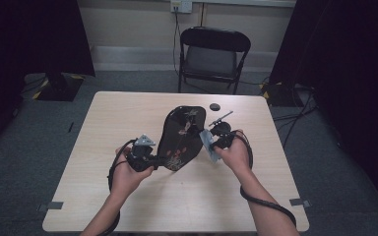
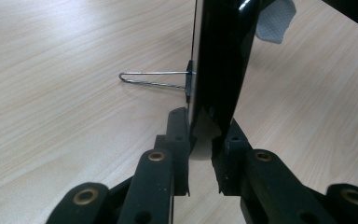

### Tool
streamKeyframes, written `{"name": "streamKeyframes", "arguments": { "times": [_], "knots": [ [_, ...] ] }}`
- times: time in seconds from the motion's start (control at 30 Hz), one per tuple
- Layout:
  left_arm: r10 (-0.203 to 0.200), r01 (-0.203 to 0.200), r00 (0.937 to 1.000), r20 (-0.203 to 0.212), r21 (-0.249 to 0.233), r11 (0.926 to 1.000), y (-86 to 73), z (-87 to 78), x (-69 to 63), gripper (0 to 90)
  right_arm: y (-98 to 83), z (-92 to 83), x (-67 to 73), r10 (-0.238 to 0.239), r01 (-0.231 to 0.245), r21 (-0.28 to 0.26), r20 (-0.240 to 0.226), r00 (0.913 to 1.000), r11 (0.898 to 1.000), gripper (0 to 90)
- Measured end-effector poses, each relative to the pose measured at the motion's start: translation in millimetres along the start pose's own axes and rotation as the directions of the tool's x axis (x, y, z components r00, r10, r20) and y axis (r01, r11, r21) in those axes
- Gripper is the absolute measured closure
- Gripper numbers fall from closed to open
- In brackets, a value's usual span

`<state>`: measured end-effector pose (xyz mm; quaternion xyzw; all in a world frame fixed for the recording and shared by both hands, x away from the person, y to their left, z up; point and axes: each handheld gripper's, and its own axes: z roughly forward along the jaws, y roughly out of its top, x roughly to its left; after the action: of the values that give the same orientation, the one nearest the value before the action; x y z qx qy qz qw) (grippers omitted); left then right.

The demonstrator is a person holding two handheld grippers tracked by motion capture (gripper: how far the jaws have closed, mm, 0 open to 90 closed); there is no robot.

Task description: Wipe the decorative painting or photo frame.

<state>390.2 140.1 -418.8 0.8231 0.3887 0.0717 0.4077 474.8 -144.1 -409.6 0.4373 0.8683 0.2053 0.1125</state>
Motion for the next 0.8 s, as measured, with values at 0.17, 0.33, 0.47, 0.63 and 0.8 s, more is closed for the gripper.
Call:
{"name": "streamKeyframes", "arguments": {
  "times": [0.17,0.33,0.47,0.63,0.8],
  "knots": [
    [0.002,-0.002,1.0,-0.002,-0.002,1.0,0.3,0.1,-0.1,78.4,-2.1,10.5,-0.9,0.005,-0.005,0.017,-0.006,1.0,1.0,79.3],
    [-0.004,0.004,1.0,-0.005,-0.003,1.0,0.1,0.1,-0.2,78.4,-5.8,25.1,-0.7,0.003,-0.002,0.048,-0.017,0.9999,0.999,79.3],
    [-0.008,0.008,0.9999,-0.008,-0.004,1.0,0.2,0.1,-0.8,78.3,-11.5,34.2,3.3,-0.003,0.006,0.069,-0.033,0.9995,0.998,79.4],
    [-0.011,0.011,0.9999,-0.013,-0.005,0.9999,0.0,0.3,-1.9,78.3,-20.7,39.7,9.6,-0.034,0.039,0.095,-0.049,0.9982,0.995,79.4],
    [-0.012,0.012,0.9997,-0.02,-0.008,0.9999,-0.2,0.5,-3.7,78.3,-28.5,33.3,15.4,-0.047,0.055,0.105,-0.074,0.9962,0.993,79.4]
  ]
}}
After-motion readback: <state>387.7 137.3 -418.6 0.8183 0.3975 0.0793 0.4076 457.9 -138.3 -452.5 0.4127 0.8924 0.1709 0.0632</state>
